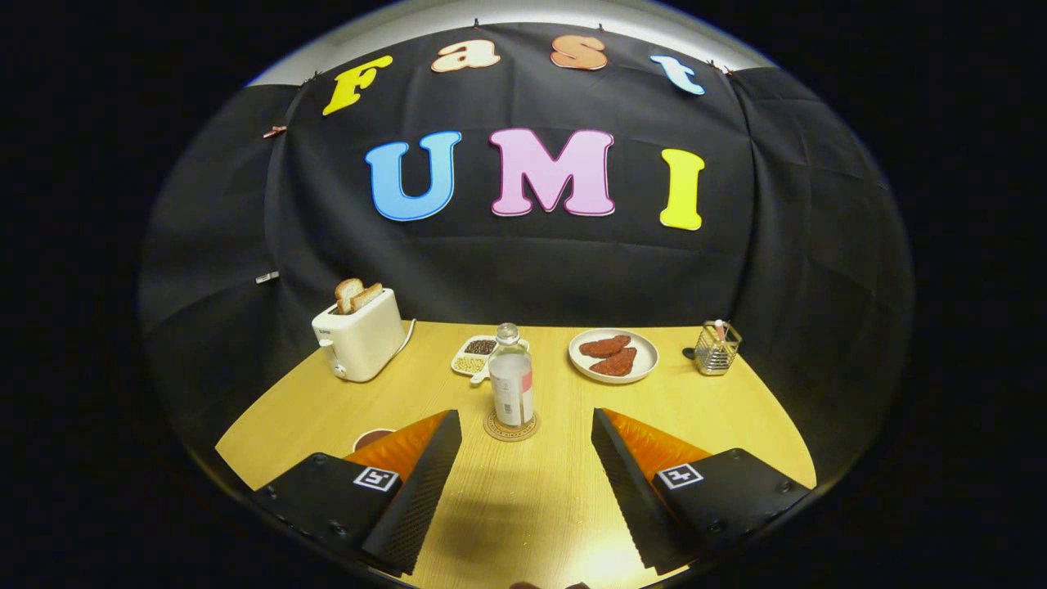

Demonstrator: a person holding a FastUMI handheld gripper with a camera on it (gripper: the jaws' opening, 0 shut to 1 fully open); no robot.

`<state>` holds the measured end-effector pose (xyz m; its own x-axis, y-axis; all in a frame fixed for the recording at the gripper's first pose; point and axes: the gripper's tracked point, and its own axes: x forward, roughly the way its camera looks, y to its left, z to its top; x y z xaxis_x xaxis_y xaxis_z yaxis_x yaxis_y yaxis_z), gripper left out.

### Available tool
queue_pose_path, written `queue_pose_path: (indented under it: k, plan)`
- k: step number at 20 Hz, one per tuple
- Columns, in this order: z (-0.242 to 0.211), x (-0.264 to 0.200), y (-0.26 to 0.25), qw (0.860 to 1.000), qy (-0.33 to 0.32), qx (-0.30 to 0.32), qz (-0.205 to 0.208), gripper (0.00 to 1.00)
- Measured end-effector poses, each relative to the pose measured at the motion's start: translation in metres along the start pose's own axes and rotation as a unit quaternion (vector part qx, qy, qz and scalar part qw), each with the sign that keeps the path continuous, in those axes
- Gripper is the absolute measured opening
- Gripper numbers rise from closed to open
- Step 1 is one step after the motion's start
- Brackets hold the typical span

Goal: Take the bottle from table, then pour the juice into the cup, finally place the bottle on the coaster

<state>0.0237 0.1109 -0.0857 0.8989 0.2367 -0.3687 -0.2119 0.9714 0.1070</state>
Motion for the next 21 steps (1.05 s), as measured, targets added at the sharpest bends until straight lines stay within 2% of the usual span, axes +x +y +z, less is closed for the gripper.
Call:
queue_pose_path:
  k: [5,9,12,17,21]
  plan:
    - [0.028,-0.038,-0.015,0.999,-0.043,-0.012,-0.026,0.98]
    - [0.057,-0.074,-0.022,0.997,-0.073,-0.020,-0.031,0.98]
    - [0.078,-0.097,-0.027,0.995,-0.092,-0.005,-0.039,0.98]
    - [0.117,-0.102,-0.039,0.991,-0.116,0.039,-0.054,0.98]
    - [0.129,-0.099,-0.050,0.988,-0.135,0.037,-0.067,0.97]
